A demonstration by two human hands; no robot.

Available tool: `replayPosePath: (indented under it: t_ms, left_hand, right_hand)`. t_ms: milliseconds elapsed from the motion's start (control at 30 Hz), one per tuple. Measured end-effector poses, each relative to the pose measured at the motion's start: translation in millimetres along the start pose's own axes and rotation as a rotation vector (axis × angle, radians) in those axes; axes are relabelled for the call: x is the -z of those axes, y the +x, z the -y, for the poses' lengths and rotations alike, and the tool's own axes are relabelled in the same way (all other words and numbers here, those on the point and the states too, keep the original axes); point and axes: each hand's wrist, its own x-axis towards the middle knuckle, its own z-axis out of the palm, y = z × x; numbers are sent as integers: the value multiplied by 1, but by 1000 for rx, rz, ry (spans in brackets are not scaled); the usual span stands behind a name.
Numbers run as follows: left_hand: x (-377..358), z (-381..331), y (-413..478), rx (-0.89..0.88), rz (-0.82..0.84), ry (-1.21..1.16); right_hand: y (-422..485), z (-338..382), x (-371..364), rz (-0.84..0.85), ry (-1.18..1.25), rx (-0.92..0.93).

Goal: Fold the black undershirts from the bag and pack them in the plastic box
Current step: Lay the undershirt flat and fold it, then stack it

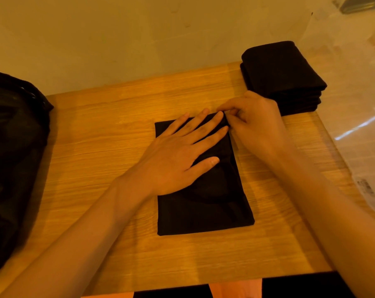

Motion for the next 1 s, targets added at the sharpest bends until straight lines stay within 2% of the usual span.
replayPosePath:
  t_ms: [67, 133, 200, 267, 367, 467, 567, 667, 733, 833, 900, 1000]
  left_hand:
    - [1, 0, 1, -4, 7, -3]
    - [8, 0, 1, 0, 12, -107]
    - [19, 3, -4, 37, -96, -282]
    - [25, 10, -12, 130, -210, -381]
    - [22, 15, -24, 314, -145, -374]
    - [8, 10, -29, 334, -43, -228]
    - [0, 10, -33, 326, -23, -170]
    - [2, 14, -36, 321, -37, -235]
    - [5, 14, -39, 322, -72, -369]
    - [12, 14, -43, 378, -249, -543]
    - [17, 10, -44, 403, -314, -510]
    - [13, -3, -43, 400, -219, -317]
  right_hand:
    - [-6, 2, 4, 14, 4, -6]
    - [-11, 5, 10, 40, 22, -17]
    - [-14, 11, 15, 66, -13, 37]
    - [-14, 15, 19, 39, -79, 98]
    - [-11, 24, 18, 29, -114, 115]
    - [-17, 35, 8, 235, -260, 148]
    - [-28, 27, -1, 443, -424, 140]
    - [-28, 15, 2, 448, -374, 43]
    - [-31, 14, 6, 424, -265, 15]
    - [-35, 24, 14, 357, -134, 15]
    - [-34, 37, 20, 322, -197, 67]
    - [-30, 58, 11, 354, -419, 194]
